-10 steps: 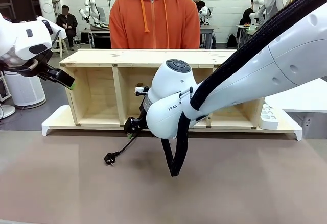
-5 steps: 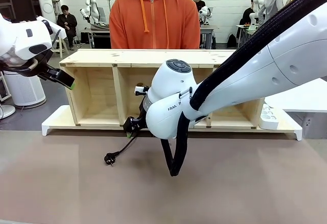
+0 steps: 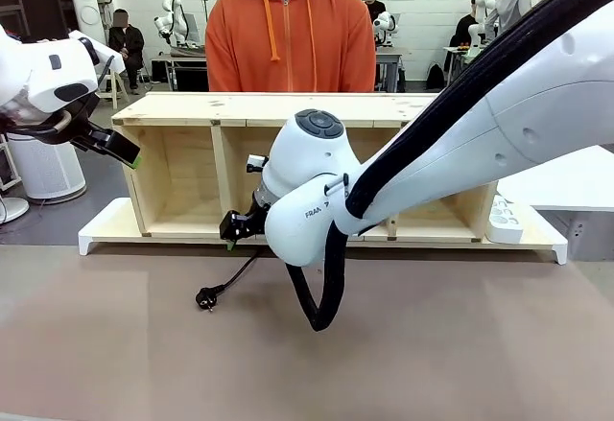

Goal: Perform cable management.
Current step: When the cord part of the Power Cable appears at the lower middle area of the table and stops, grasp the cord part of the Power Cable.

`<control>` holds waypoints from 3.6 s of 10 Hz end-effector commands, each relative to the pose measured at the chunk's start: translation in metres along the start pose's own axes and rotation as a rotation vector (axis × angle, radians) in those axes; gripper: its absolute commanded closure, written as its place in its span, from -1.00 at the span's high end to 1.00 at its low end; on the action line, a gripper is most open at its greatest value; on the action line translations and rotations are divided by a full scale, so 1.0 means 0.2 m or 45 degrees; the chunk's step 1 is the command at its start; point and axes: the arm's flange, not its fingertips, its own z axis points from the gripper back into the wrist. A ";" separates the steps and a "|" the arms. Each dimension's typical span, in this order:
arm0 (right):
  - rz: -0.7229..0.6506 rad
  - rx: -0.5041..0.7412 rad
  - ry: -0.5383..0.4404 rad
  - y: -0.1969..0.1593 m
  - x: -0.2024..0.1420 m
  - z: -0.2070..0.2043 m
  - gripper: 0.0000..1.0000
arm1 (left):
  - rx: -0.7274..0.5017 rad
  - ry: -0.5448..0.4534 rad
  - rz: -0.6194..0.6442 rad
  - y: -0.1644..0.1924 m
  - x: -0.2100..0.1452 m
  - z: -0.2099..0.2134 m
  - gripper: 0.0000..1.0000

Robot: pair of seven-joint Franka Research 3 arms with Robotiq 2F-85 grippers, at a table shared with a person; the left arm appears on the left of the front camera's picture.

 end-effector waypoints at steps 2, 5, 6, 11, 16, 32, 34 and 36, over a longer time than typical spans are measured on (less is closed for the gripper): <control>-0.197 -0.064 -0.121 0.13 0.04 -0.19 1.00 | -0.006 0.000 0.003 0.01 0.00 0.00 1.00; -0.360 -0.108 -0.170 0.15 0.08 -0.29 1.00 | -0.006 0.000 0.003 0.01 0.00 0.00 1.00; -0.402 -0.079 -0.155 0.17 0.08 -0.31 1.00 | -0.006 0.000 0.003 0.01 0.00 0.00 1.00; -0.579 -0.147 0.070 0.28 0.09 -0.39 1.00 | -0.006 0.000 0.003 0.01 0.00 0.00 1.00; -0.711 -0.331 0.200 0.30 0.09 -0.45 1.00 | -0.006 0.000 0.003 0.01 0.00 0.00 1.00; -0.759 -0.417 0.401 0.35 0.10 -0.65 1.00 | -0.006 0.000 0.003 0.01 0.00 0.00 1.00; -0.745 -0.367 0.339 0.33 0.06 -0.63 1.00 | -0.006 0.000 0.003 0.01 0.00 0.00 1.00; -0.745 -0.367 0.339 0.33 0.06 -0.63 1.00 | -0.006 0.000 0.003 0.01 0.00 0.00 1.00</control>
